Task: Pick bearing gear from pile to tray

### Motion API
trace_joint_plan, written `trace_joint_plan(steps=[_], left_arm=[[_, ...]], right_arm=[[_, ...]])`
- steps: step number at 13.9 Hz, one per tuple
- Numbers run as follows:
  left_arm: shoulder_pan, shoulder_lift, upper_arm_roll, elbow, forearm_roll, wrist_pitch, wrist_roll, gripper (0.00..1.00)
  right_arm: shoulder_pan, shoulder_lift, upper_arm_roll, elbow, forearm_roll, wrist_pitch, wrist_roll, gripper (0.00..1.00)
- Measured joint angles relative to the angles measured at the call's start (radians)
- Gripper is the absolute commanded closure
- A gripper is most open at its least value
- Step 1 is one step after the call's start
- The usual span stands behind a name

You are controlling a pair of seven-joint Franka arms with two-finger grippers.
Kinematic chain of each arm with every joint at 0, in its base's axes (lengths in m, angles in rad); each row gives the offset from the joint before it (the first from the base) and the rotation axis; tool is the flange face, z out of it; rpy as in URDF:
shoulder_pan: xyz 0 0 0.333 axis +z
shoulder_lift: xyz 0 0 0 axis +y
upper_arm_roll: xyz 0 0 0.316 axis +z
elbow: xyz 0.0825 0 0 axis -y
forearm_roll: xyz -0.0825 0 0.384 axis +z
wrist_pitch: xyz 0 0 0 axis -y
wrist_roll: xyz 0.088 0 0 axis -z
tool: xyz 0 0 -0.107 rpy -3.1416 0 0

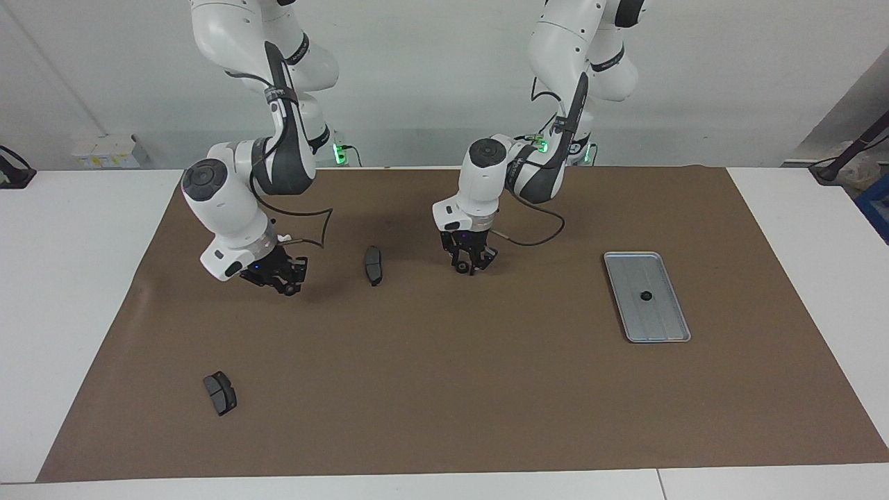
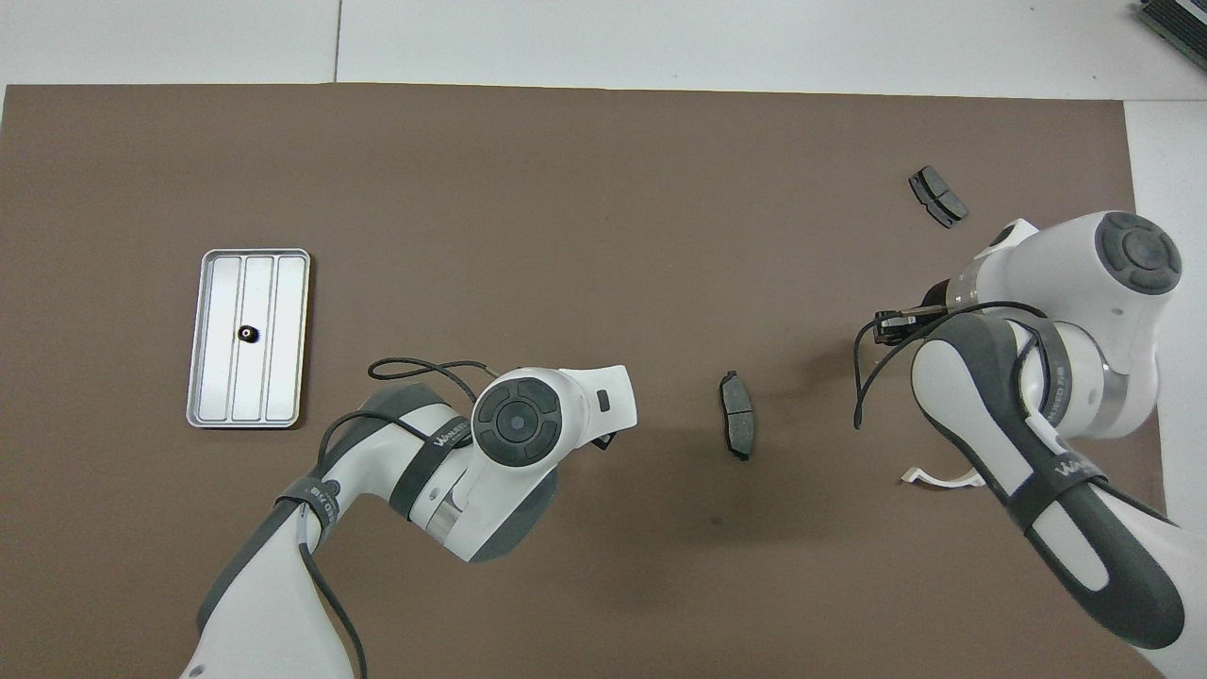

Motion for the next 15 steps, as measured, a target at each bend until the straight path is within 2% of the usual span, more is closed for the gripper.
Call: trace_joint_plan(steps=[7, 10, 15], left_arm=[[0.0, -0.001, 0.003, 0.001, 0.0, 0.0, 0.002, 0.75], [0.0, -0.001, 0.003, 0.001, 0.0, 0.0, 0.002, 0.8], [0.002, 0.001, 0.009, 0.016, 0.0, 0.001, 0.001, 0.81]], right_arm=[[0.03, 0.0, 0.001, 0.038, 0.0, -0.035, 0.069, 0.91], [0.042, 0.0, 0.001, 0.045, 0.0, -0.038, 0.091, 0.92], [0.045, 0.0, 0.001, 0.046, 0.0, -0.039, 0.096, 0.92]])
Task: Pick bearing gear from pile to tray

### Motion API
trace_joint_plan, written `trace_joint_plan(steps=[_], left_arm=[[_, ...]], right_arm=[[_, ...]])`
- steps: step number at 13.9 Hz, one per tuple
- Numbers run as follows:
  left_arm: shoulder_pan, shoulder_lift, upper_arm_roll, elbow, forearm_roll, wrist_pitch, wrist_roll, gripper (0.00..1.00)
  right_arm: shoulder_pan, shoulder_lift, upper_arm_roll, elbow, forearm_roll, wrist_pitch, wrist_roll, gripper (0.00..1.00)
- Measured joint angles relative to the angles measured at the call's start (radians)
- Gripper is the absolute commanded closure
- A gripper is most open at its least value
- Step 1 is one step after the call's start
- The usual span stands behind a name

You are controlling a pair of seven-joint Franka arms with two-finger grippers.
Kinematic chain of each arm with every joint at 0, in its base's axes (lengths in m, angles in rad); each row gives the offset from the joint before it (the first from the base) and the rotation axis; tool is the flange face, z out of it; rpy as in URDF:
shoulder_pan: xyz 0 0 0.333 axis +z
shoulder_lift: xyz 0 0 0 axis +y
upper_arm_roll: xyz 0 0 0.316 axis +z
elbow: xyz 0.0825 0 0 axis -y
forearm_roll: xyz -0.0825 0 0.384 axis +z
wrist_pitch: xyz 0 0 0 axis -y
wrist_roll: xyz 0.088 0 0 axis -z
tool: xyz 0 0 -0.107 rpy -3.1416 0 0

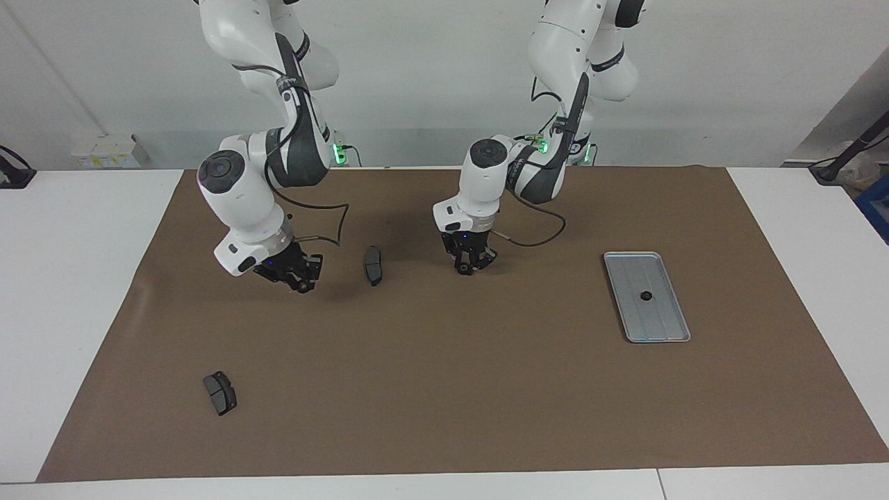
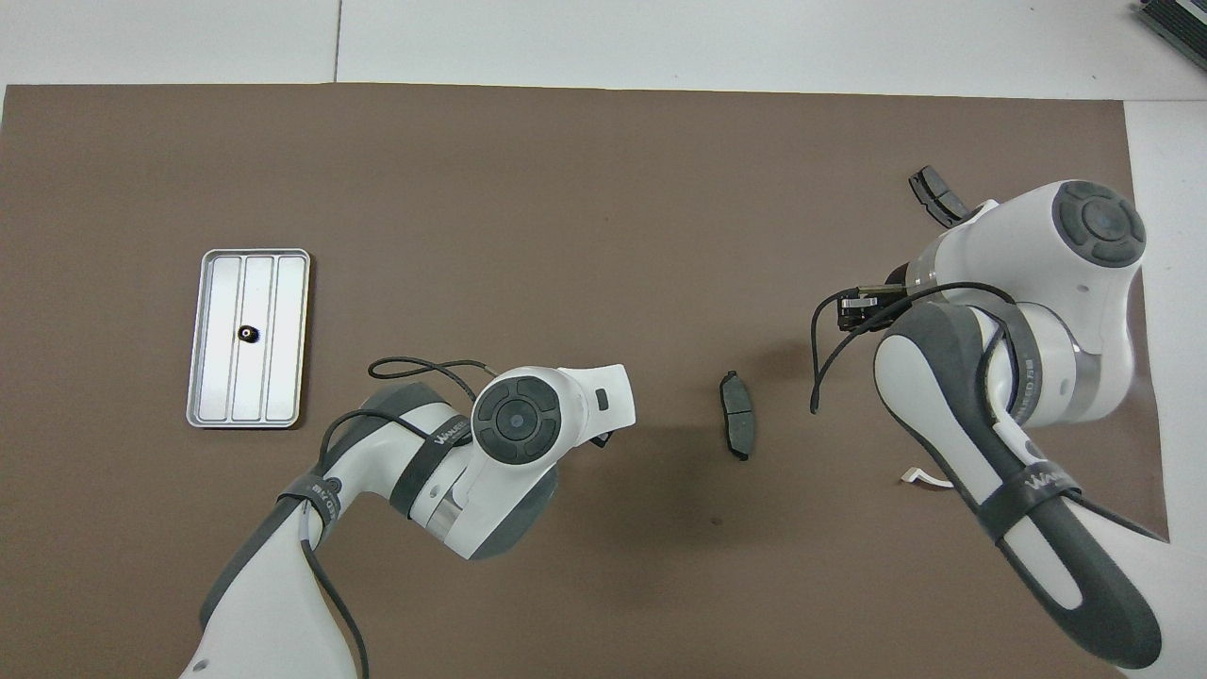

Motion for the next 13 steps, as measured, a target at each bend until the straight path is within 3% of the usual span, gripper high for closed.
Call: trace_joint_plan(steps=[3, 7, 13], left_arm=[[0.057, 0.006, 0.014, 0.072, 0.0, -0.047, -0.001, 0.84], [0.224, -0.006, 0.018, 0.197, 0.0, -0.239, 0.023, 0.86], [0.525, -0.097, 0.023, 0.204, 0.0, -0.493, 0.273, 0.83]], right_arm=[[0.011, 0.0, 0.0, 0.001, 0.0, 0.0, 0.02, 0.93], [0.082, 0.001, 0.001, 0.003, 0.0, 0.0, 0.145, 0.95], [0.291, 0.036, 0.004, 0.016, 0.001, 0.093, 0.443, 0.95]])
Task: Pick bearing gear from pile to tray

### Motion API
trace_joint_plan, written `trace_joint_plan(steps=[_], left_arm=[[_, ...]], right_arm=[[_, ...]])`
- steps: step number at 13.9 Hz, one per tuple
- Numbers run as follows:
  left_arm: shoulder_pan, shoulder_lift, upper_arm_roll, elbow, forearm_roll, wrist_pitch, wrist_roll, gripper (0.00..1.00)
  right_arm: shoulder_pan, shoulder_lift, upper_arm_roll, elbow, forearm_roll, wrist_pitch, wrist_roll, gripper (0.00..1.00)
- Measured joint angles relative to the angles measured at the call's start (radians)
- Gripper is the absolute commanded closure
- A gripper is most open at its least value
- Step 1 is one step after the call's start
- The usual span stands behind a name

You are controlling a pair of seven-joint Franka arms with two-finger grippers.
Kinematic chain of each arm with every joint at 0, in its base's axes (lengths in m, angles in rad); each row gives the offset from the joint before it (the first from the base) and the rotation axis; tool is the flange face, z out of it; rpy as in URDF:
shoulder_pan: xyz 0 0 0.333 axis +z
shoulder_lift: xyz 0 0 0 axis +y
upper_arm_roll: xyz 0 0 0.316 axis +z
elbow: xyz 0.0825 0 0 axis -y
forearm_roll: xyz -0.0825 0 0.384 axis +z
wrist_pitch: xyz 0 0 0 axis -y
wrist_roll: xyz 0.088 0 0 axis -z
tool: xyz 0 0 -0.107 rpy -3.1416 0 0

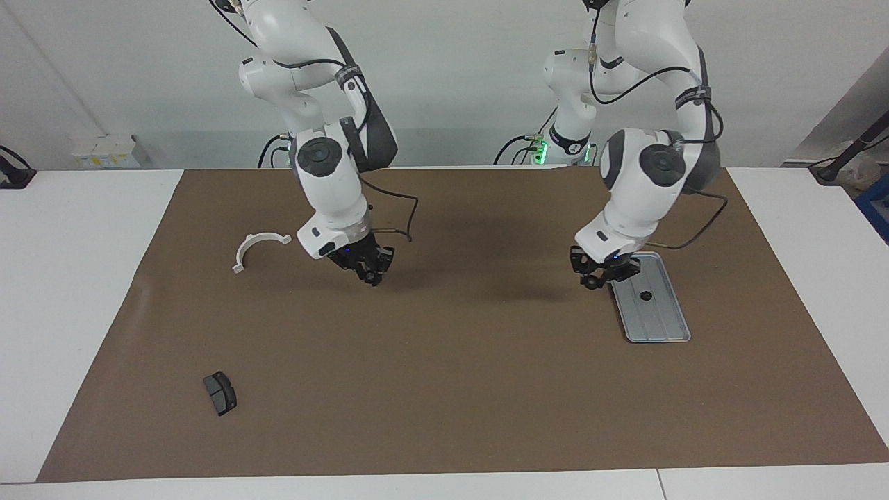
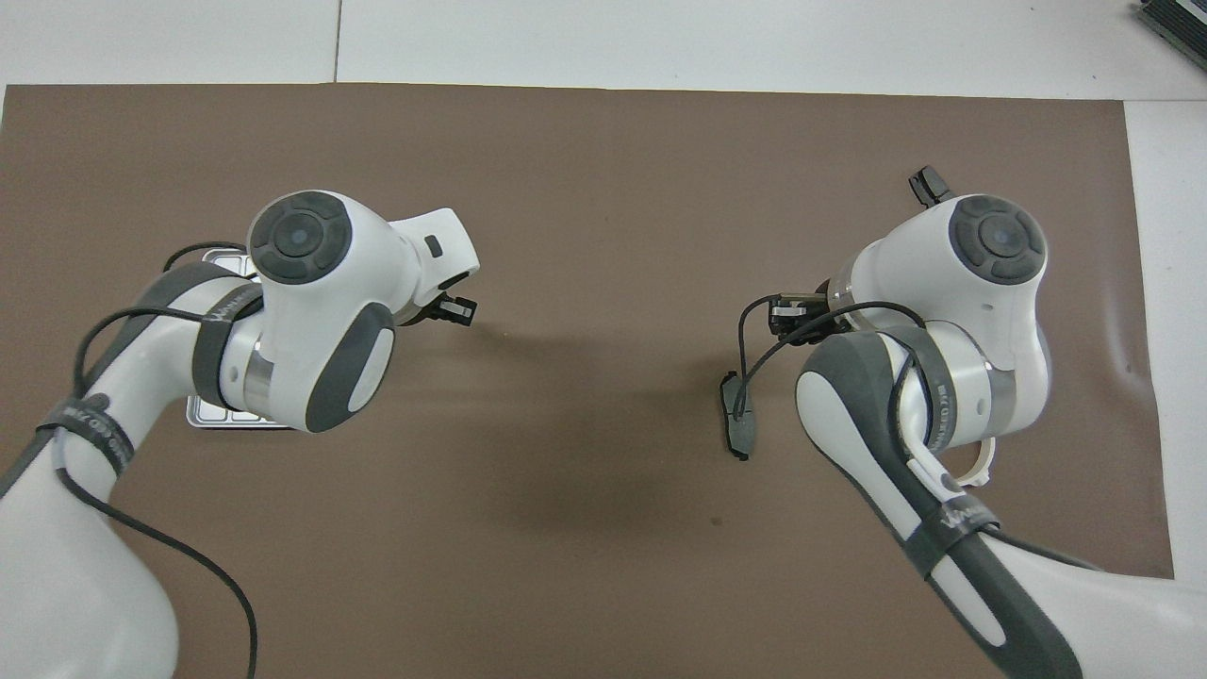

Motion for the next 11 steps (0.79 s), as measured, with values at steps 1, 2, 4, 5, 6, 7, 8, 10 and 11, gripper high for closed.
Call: trace_joint_plan(steps=[1, 2, 4, 5, 6, 7, 8, 10, 11], left_arm=[[0.062, -0.006, 0.001, -0.007, 0.0, -0.022, 0.081, 0.83], [0.121, -0.01, 0.002, -0.02, 0.0, -0.028, 0.158, 0.83], [0.209, -0.017, 0.003, -0.065, 0.0, -0.023, 0.276, 0.83], [0.225, -0.024, 0.003, -0.093, 0.0, -0.013, 0.301, 0.82], [0.228, -0.035, 0.002, -0.128, 0.0, 0.007, 0.31, 0.81], [0.228, -0.047, -0.002, -0.168, 0.0, 0.03, 0.311, 0.78], [0.228, -0.063, -0.008, -0.213, 0.0, 0.053, 0.311, 0.72], [0.228, -0.092, -0.012, -0.288, 0.0, 0.096, 0.311, 0.58], [0.228, -0.105, -0.011, -0.317, 0.0, 0.122, 0.311, 0.56]], right_arm=[[0.037, 0.017, 0.0, 0.016, 0.0, 0.008, 0.039, 0.94], [0.068, 0.038, 0.0, 0.041, 0.0, 0.009, 0.082, 0.94], [0.126, 0.098, 0.0, 0.103, -0.004, 0.009, 0.171, 0.94], [0.153, 0.127, -0.001, 0.128, -0.013, 0.009, 0.215, 0.94], [0.179, 0.154, -0.001, 0.149, -0.025, 0.009, 0.261, 0.93], [0.201, 0.178, -0.001, 0.167, -0.04, 0.009, 0.304, 0.91], [0.222, 0.2, -0.001, 0.18, -0.051, 0.011, 0.336, 0.88], [0.259, 0.228, -0.001, 0.191, -0.053, 0.015, 0.363, 0.75], [0.277, 0.236, -0.001, 0.192, -0.054, 0.017, 0.378, 0.62]])
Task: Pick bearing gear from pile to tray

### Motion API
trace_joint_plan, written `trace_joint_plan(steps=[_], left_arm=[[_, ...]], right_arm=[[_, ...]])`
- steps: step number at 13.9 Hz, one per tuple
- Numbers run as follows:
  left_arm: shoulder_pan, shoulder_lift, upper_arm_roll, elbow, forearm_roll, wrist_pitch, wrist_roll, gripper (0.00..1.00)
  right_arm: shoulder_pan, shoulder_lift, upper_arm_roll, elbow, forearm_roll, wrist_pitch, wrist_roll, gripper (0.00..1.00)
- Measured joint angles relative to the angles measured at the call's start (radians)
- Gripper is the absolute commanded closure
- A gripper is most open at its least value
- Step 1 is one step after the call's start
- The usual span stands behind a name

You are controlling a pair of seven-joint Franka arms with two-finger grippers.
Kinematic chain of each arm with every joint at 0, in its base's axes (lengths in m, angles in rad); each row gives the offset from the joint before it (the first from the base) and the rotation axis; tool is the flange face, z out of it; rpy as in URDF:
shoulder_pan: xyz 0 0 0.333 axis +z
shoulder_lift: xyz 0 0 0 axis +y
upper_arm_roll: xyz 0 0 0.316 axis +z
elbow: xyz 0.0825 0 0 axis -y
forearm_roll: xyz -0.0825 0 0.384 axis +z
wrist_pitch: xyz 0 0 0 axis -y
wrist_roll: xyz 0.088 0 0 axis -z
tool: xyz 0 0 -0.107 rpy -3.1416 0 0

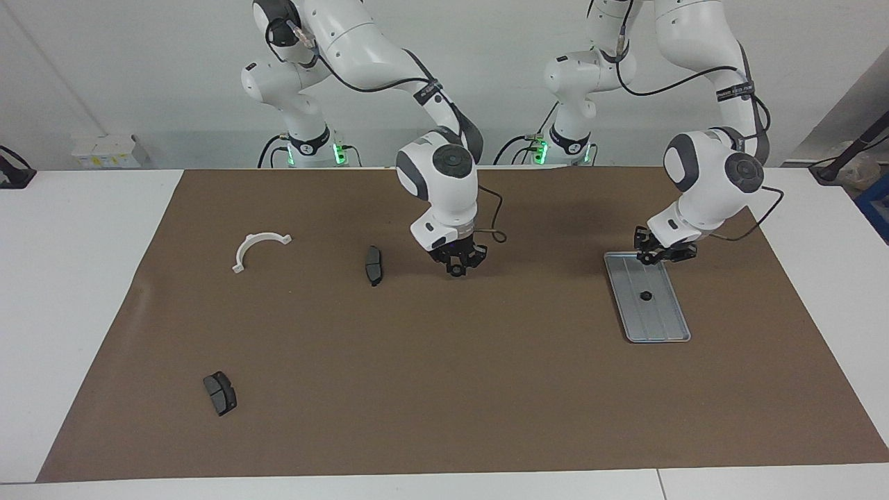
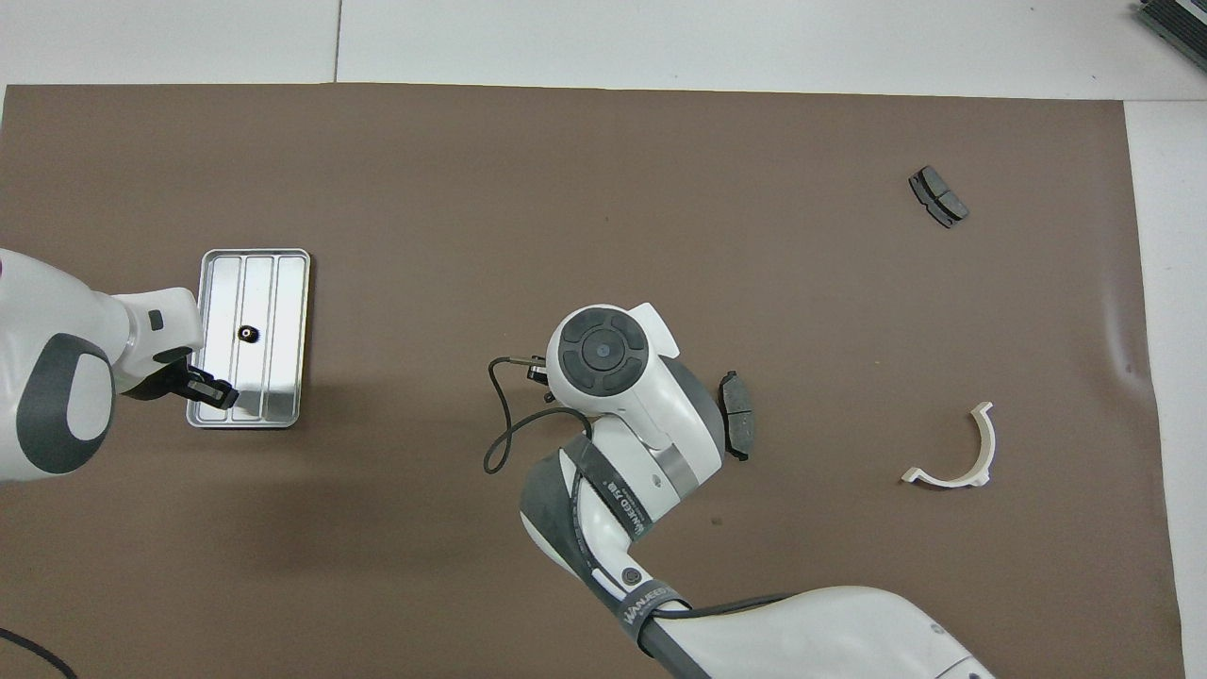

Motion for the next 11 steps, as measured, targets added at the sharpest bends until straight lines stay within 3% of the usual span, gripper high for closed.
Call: trace_joint_plan(steps=[1, 2, 3, 7, 11], left_arm=[[0.0, -0.009, 0.0, -0.017, 0.0, 0.022, 0.0, 0.51], [0.0, -0.013, 0.0, -0.024, 0.0, 0.037, 0.0, 0.41], [0.0, -0.014, 0.0, -0.025, 0.0, 0.051, 0.0, 0.31], [-0.011, -0.014, -0.004, -0.011, 0.0, 0.092, -0.015, 0.31], [-0.181, -0.012, -0.014, 0.044, -0.001, 0.098, -0.287, 0.31]], right_arm=[[0.011, 0.006, 0.0, 0.0, -0.005, 0.0, 0.01, 0.39], [0.016, 0.009, -0.001, 0.0, -0.012, 0.0, 0.011, 0.07], [0.017, 0.011, -0.002, 0.0, -0.02, 0.0, 0.011, 0.0], [0.004, 0.004, -0.016, 0.006, -0.036, 0.004, 0.011, 0.0], [-0.116, -0.091, -0.025, -0.019, -0.04, -0.004, -0.079, 0.0]])
